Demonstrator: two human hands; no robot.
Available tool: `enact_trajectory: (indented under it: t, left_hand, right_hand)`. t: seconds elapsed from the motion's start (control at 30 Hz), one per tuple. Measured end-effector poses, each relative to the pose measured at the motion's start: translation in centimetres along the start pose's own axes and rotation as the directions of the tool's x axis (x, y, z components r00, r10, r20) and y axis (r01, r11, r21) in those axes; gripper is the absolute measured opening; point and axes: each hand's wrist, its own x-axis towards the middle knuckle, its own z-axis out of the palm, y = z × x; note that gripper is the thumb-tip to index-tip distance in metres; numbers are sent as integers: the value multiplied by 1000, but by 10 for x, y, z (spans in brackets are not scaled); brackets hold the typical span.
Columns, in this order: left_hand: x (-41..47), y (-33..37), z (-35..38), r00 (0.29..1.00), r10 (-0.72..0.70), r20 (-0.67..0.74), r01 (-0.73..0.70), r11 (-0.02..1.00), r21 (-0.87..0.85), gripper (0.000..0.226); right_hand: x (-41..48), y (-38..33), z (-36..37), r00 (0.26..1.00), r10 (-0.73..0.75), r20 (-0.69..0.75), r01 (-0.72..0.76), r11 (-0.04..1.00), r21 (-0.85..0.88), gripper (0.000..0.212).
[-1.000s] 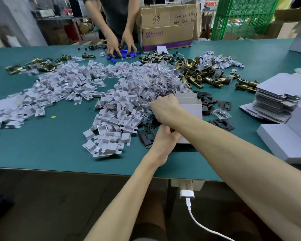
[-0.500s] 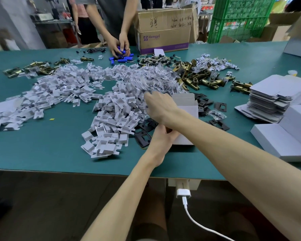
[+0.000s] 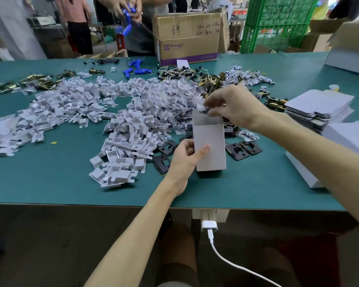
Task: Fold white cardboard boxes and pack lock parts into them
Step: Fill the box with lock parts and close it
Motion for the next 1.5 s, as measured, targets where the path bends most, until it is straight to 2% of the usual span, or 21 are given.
enact_trajectory:
  t: [0.2, 0.4, 0.5, 0.57, 0.67, 0.73, 0.87, 0.93, 1.07, 1.27, 1.4, 1.5]
  left_hand:
    - [0, 0, 0, 1000, -1, -2, 1, 1000, -3, 24]
    - [-1, 0, 0, 1000, 12, -12, -12, 1000, -4, 31]
    - [-1, 0, 0, 1000, 21, -17, -22, 1000, -15, 32]
    - [-2, 0, 0, 999, 16, -27, -17, 999, -39, 32]
    - [0, 0, 0, 999, 4, -37, -7, 995, -102, 32]
    - [0, 1, 0, 999, 11, -35, -15, 990, -140, 39]
    - [0, 1, -2, 997, 71, 13, -67, 981, -181, 69]
    - [1, 1, -2, 996, 84, 20, -79, 982, -173, 74]
    - [2, 1, -2, 998, 65, -2, -65, 983, -170, 65]
    - [-3, 6, -1, 999, 34, -13, -35, 996, -85, 25]
    - [-6, 3, 2, 999, 50, -2, -50, 997, 54, 26]
    - [-7, 3, 2, 998, 58, 12, -59, 996, 71, 28]
  right_hand:
    - [-15, 10, 10, 994, -92, 62, 99, 989, -108, 17]
    - [-15, 3, 7, 990, -139, 38, 143, 976, -165, 20]
    - [-17, 8, 10, 994, -68, -86, 63, 996, -64, 19]
    - [-19, 14, 15, 989, 30, -148, -22, 998, 51, 20]
    - [-28, 19, 29, 978, 197, -68, -168, 940, 298, 32]
    - [-38, 20, 41, 971, 237, 14, -217, 858, 466, 37]
    - [-52, 24, 63, 968, 251, 17, -210, 770, 602, 47]
    - [-56, 25, 71, 958, 285, -16, -201, 713, 672, 47]
    - [-67, 26, 83, 937, 341, -80, -165, 633, 756, 44]
    - [-79, 29, 92, 911, 405, -77, -170, 538, 826, 27]
    - [-92, 32, 102, 897, 442, -8, -209, 438, 874, 17]
    - [-96, 34, 105, 890, 456, 10, -214, 398, 892, 16]
